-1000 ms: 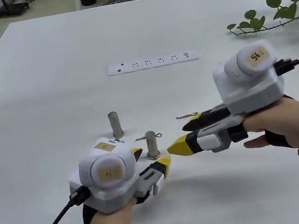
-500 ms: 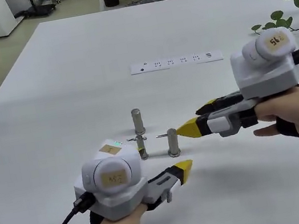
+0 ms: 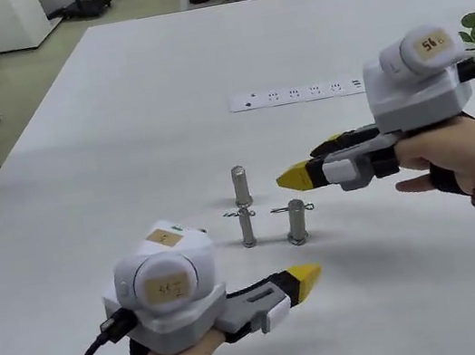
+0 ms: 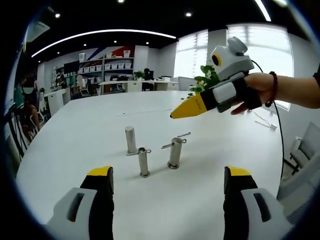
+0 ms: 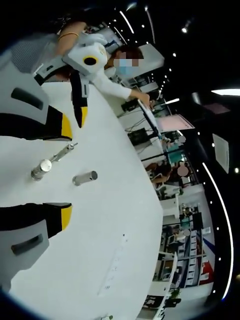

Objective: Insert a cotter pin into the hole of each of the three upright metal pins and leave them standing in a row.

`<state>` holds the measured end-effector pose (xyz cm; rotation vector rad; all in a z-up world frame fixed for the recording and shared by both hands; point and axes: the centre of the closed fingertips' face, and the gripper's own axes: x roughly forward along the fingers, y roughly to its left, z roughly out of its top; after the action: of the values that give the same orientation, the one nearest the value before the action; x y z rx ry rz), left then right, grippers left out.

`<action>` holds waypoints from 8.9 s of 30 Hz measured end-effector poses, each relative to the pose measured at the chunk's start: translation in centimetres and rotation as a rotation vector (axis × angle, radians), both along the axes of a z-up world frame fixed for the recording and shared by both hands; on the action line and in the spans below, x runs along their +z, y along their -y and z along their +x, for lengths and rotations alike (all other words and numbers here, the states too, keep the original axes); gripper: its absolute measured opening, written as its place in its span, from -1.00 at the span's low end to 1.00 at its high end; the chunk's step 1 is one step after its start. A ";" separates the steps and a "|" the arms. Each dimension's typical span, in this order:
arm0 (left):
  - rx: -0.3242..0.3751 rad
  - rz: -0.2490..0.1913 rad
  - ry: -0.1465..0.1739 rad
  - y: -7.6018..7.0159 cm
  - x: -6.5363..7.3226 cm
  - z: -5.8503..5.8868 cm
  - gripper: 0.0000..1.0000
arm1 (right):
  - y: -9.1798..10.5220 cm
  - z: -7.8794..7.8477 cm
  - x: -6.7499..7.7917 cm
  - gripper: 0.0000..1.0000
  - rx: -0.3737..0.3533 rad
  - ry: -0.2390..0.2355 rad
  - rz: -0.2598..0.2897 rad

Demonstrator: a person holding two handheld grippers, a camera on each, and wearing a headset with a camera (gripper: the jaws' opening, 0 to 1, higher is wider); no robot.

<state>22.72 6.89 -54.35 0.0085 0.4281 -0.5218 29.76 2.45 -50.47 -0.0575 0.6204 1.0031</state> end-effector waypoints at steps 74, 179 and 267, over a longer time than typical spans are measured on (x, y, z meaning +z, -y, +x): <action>-0.016 0.018 -0.027 -2.2 -0.7 -0.6 0.89 | -7.2 5.3 -5.7 -0.84 0.135 0.168 -0.164; -0.087 0.010 0.009 -2.3 1.6 -3.9 0.97 | 1.1 -6.6 -6.2 -0.84 0.067 0.158 -0.191; -0.123 0.054 -0.043 -1.4 0.0 -4.2 0.95 | 10.7 4.5 -7.6 -0.59 0.106 0.059 -0.479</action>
<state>18.48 8.30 -54.39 0.0756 0.4858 -0.6320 34.31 -8.27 -58.10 -0.5444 0.7985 0.9325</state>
